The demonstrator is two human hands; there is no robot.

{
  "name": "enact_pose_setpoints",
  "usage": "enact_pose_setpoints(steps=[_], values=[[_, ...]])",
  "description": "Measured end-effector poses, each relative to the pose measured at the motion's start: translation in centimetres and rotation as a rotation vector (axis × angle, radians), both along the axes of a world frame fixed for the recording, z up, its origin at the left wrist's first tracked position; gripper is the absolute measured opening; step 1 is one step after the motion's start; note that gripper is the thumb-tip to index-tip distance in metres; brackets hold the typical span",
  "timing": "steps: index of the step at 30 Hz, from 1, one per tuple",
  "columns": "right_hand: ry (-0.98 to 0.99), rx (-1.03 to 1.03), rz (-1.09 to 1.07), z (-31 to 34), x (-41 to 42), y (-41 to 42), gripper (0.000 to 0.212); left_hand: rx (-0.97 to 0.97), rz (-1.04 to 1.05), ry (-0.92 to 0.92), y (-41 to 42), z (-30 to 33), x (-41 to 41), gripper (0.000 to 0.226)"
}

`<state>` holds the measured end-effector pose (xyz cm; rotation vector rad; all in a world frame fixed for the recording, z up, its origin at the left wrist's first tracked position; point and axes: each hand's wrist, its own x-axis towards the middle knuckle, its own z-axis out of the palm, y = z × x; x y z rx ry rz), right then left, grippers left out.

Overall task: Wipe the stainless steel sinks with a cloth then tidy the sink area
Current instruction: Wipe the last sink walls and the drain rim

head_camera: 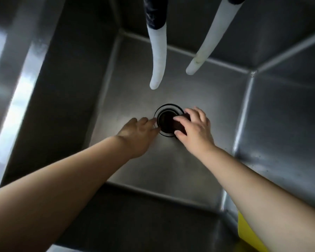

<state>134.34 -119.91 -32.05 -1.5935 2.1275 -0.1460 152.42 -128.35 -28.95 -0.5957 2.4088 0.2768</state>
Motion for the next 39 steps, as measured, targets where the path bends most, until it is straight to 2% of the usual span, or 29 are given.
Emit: enact_pose_setpoints(steps=[2, 4, 7, 13, 18, 23, 26, 28, 31, 33, 35, 37, 39], values=[[0.158, 0.065, 0.135, -1.2, 0.6, -0.3, 0.046, -0.012, 0.015, -0.059, 0.3, -0.7, -0.9, 0.064], [0.200, 0.095, 0.208, -2.2, 1.3, -0.3, 0.048, -0.010, 0.030, -0.092, 0.4, -1.3, -1.1, 0.065], [0.255, 0.088, 0.250, -3.0, 2.3, -1.3, 0.039, -0.013, 0.024, -0.104, 0.4, -2.0, -0.9, 0.067], [0.265, 0.226, 0.250, -4.3, 3.8, -4.6, 0.028, -0.071, -0.081, -0.076, 0.1, -2.8, -1.1, 0.067], [0.276, 0.205, 0.381, -4.1, 3.1, -4.8, 0.028, -0.087, -0.136, -0.093, -0.4, -3.0, -1.4, 0.067], [0.234, 0.265, 0.449, -3.7, 2.8, -5.2, 0.027, -0.071, -0.091, -0.112, -0.3, -3.2, -1.5, 0.069], [0.145, 0.277, 0.404, -3.7, 2.4, -5.1, 0.028, -0.061, -0.071, -0.122, 0.0, -3.4, -1.3, 0.069], [0.067, 0.195, 0.305, -3.4, 1.9, -4.1, 0.026, -0.054, -0.059, -0.115, 0.1, -3.5, -1.1, 0.068], [-0.023, -0.116, 0.051, -2.6, 1.3, -1.6, 0.021, -0.058, -0.060, -0.098, 0.3, -3.6, -0.9, 0.067], [-0.028, -0.317, -0.150, -2.1, 0.7, -0.2, 0.020, -0.056, -0.063, -0.099, 0.4, -3.8, -0.8, 0.069], [-0.008, -0.413, -0.288, -1.7, 0.0, 0.4, 0.021, -0.045, -0.065, -0.100, 0.6, -3.8, -0.7, 0.070], [0.014, -0.460, -0.331, -1.5, -0.2, 0.1, 0.023, -0.040, -0.066, -0.092, 0.7, -3.9, -0.7, 0.069], [0.038, -0.467, -0.245, -1.7, -0.1, -0.8, 0.018, -0.041, -0.068, -0.085, 0.6, -4.0, -0.8, 0.068]])
